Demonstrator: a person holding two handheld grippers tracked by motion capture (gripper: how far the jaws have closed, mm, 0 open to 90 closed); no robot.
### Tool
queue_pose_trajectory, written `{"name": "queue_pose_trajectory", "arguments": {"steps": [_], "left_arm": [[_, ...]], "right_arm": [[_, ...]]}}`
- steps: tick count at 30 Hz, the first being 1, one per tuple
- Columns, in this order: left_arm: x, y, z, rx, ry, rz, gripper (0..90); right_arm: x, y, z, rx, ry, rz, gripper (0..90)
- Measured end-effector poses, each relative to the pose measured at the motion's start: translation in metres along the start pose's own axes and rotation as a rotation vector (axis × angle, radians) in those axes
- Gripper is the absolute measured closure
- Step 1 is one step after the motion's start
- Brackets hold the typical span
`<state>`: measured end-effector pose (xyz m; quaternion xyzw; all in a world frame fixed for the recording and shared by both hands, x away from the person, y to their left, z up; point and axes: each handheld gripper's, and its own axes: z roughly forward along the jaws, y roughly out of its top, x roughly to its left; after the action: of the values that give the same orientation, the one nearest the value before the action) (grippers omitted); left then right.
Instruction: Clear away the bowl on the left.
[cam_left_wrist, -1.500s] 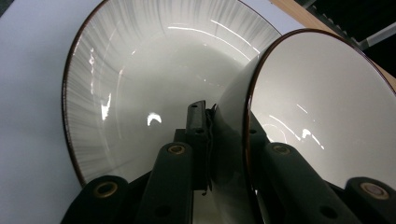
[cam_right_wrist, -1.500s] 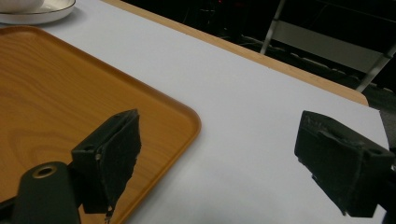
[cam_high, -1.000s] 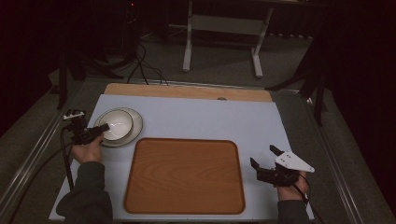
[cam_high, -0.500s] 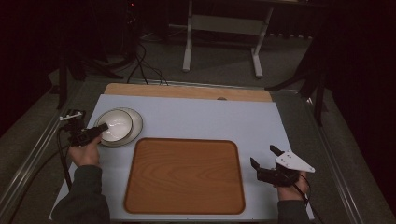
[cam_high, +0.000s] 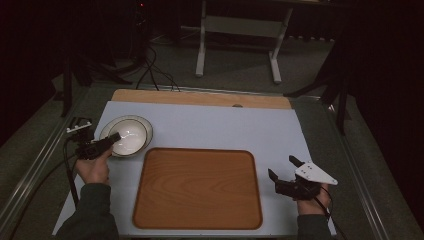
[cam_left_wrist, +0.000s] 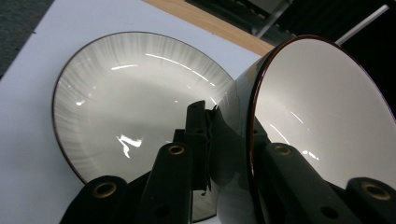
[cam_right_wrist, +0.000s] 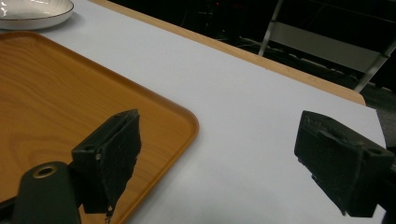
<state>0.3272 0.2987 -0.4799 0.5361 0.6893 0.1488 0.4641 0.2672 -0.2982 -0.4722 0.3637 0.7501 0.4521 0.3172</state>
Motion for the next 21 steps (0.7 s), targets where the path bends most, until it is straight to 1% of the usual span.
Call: {"name": "queue_pose_trajectory", "arguments": {"steps": [4, 5, 8, 14, 16, 18, 21], "left_arm": [[-0.002, -0.003, -0.003, 0.003, -0.009, -0.004, 79.9], [-0.002, -0.005, -0.003, 0.003, -0.005, -0.016, 79.9], [-0.003, -0.007, -0.005, 0.009, -0.003, -0.019, 80.0], [-0.006, -0.008, -0.008, 0.005, -0.011, -0.007, 80.0], [-0.01, -0.009, -0.011, -0.001, -0.027, -0.005, 80.0], [-0.012, -0.009, -0.013, -0.008, -0.032, -0.006, 80.0], [-0.015, -0.01, -0.015, -0.008, -0.039, 0.003, 80.0]], "right_arm": [[0.0, 0.0, 0.0, -0.001, 0.0, 0.001, 14.1], [0.0, 0.0, 0.0, -0.001, 0.0, 0.0, 14.1], [0.0, 0.0, 0.0, 0.0, -0.001, 0.0, 14.1], [0.0, 0.0, 0.0, 0.0, -0.003, 0.003, 14.1], [-0.001, 0.001, 0.0, -0.002, -0.003, 0.005, 14.1], [0.0, 0.001, 0.0, -0.002, -0.002, 0.004, 14.1], [0.0, 0.001, 0.0, 0.0, -0.001, 0.003, 14.1]]}}
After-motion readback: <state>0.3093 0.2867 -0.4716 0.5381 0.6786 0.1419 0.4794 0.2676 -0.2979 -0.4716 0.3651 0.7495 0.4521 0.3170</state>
